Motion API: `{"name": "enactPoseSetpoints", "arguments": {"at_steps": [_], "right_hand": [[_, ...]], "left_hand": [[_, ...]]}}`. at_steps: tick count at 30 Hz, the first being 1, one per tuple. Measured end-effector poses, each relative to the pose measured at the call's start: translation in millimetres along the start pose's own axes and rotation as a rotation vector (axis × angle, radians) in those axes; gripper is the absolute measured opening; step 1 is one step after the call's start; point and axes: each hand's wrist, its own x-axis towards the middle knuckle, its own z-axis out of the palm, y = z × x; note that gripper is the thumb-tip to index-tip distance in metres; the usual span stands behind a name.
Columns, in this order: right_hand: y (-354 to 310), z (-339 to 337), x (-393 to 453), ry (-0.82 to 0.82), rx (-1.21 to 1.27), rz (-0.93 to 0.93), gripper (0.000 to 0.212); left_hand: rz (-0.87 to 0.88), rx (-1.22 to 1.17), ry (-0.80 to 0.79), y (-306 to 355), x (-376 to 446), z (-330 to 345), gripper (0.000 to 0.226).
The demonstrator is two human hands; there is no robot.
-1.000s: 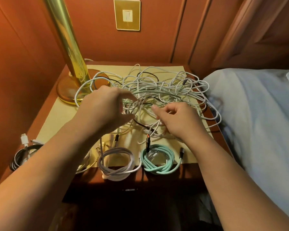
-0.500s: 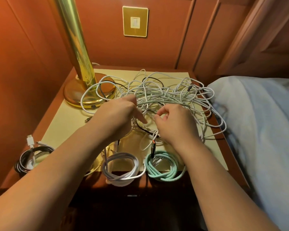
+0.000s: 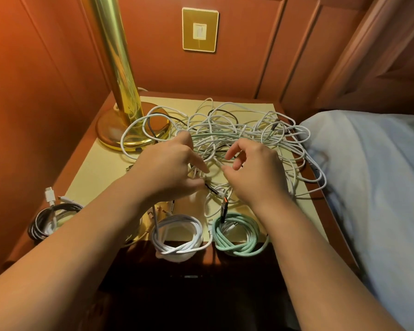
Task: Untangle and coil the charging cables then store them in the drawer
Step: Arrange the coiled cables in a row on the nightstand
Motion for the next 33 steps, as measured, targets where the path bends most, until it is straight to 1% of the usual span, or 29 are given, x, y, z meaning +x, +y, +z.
{"name": "enactPoseSetpoints", "arguments": {"at_steps": [7, 10, 13, 16, 18, 22, 24, 25, 27, 29, 33], "right_hand": [[2, -1, 1, -0.056, 0.012, 0.018, 0.015], [4, -1, 1, -0.061, 0.025, 0.018, 0.015], [5, -3, 0, -0.035, 0.052, -0.012, 0.019], [4, -4, -1, -0.01, 0.074, -0.088, 0.021], [2, -4, -2, 0.006, 0.078, -0.139, 0.023], [-1, -3, -3, -0.007, 0.11, -0.211, 0.031], [-1, -2, -2, -0.015, 0.131, -0.221, 0.031], [-1, -2, -2, -0.025, 0.149, -0.211, 0.031], [-1, -2, -2, -0.041, 0.208, -0.176, 0.028], [-2, -2, -3, -0.063, 0.262, -0.141, 0.025], [-5, -1, -3, -0.167, 0.225, -0.094, 0.021]], "left_hand": [[0.066, -0.08, -0.018, -4, 1, 4, 0.014], [0.088, -0.191, 0.018, -7, 4, 5, 0.013], [0.067, -0.417, 0.087, -7, 6, 0, 0.011], [0.017, -0.686, 0.135, -4, 6, -5, 0.005], [0.035, -0.852, 0.107, -1, 5, -10, 0.003], [0.043, -0.988, 0.059, -1, 4, -15, 0.004], [-0.006, -1.193, 0.052, 1, 5, -21, 0.003], [-0.035, -1.304, 0.055, 2, 6, -24, 0.007], [-0.056, -1.432, 0.055, 2, 7, -31, 0.017], [-0.04, -1.477, 0.037, 0, 7, -34, 0.026], [-0.02, -1.428, -0.069, -8, 4, -37, 0.02]]}}
